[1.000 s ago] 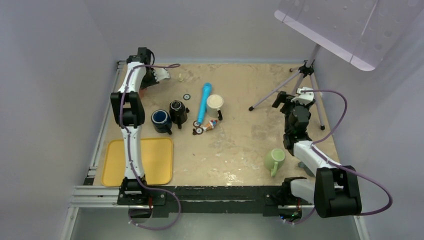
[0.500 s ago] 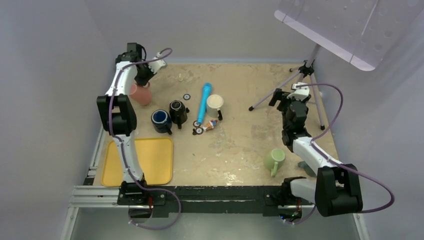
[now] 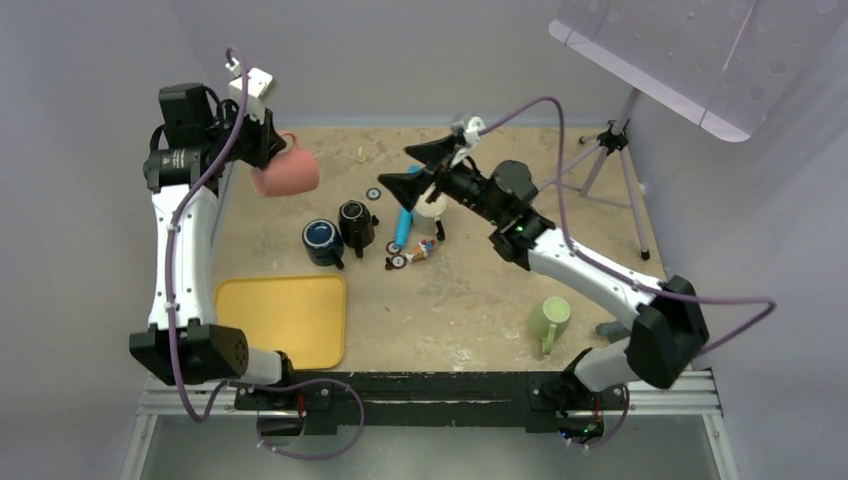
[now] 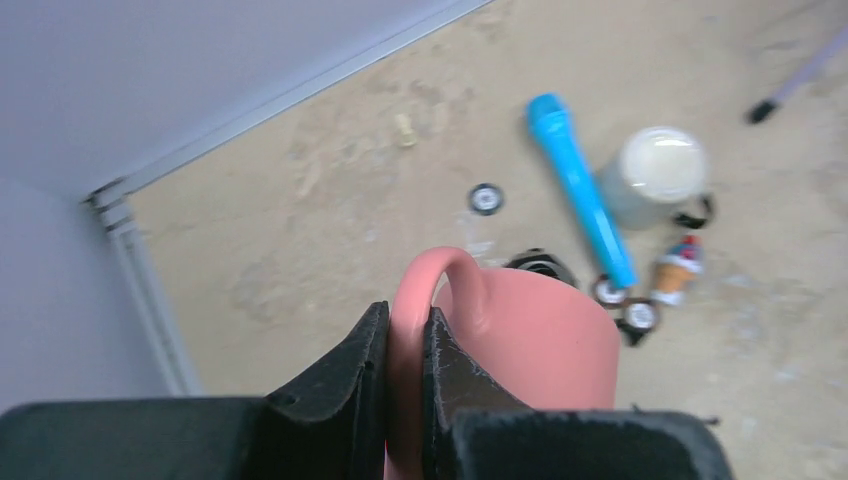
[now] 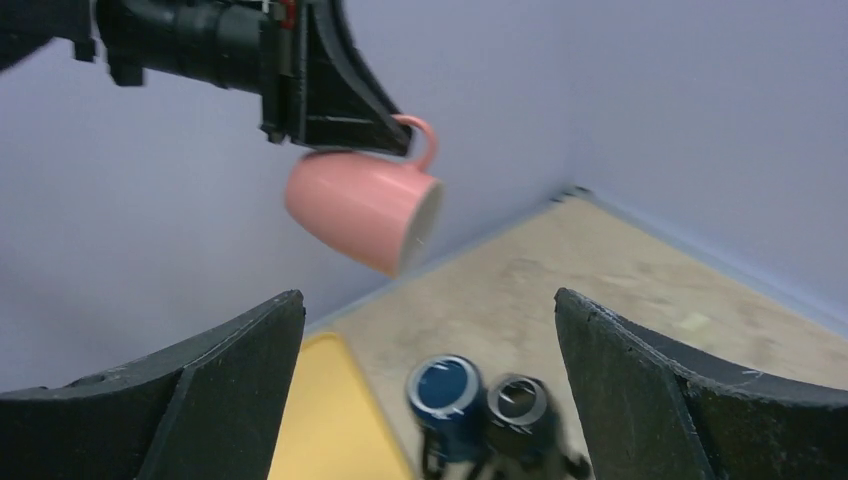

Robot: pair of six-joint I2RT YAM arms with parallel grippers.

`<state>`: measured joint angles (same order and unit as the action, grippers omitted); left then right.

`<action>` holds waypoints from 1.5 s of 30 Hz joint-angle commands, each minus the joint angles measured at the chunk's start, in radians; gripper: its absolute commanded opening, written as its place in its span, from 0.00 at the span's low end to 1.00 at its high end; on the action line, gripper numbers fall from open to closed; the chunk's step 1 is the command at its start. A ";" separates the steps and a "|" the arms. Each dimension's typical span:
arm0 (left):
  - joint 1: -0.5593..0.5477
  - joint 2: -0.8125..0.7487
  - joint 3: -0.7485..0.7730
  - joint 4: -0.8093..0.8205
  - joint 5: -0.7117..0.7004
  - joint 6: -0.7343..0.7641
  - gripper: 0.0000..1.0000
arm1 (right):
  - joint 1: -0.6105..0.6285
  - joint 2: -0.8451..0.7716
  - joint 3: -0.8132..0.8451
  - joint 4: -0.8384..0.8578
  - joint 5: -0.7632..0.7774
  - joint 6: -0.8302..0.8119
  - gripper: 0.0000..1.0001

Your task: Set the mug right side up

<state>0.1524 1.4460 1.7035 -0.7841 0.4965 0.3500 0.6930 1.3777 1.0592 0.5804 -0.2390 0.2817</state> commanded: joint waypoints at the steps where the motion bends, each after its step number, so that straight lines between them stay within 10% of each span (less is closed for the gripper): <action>1: -0.006 -0.116 -0.076 0.048 0.294 -0.211 0.00 | 0.073 0.206 0.190 0.149 -0.268 0.216 0.98; 16: -0.016 -0.184 -0.086 0.013 0.784 -0.289 0.00 | 0.059 0.172 0.056 0.299 -0.403 0.256 0.95; 31: -0.112 -0.217 -0.163 0.088 0.847 -0.335 0.00 | 0.086 0.265 0.131 0.389 -0.406 0.338 0.86; 34: -0.123 -0.211 -0.178 0.099 0.837 -0.337 0.00 | 0.089 0.277 0.138 0.436 -0.436 0.370 0.70; 39: -0.123 -0.200 -0.178 0.105 0.768 -0.315 0.00 | 0.092 0.300 0.156 0.445 -0.497 0.411 0.01; 40: -0.123 -0.199 -0.177 0.101 0.716 -0.305 0.00 | 0.091 0.285 0.149 0.386 -0.457 0.384 0.00; 43: -0.122 -0.204 -0.173 0.060 0.484 -0.242 0.70 | 0.094 0.210 0.157 0.046 -0.173 0.234 0.00; 45: -0.122 -0.212 -0.176 0.052 0.319 -0.204 0.98 | 0.100 0.171 0.168 -0.127 0.031 0.187 0.00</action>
<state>0.0387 1.2560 1.5131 -0.7311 1.0843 0.0586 0.7815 1.6516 1.1759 0.7834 -0.6083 0.5735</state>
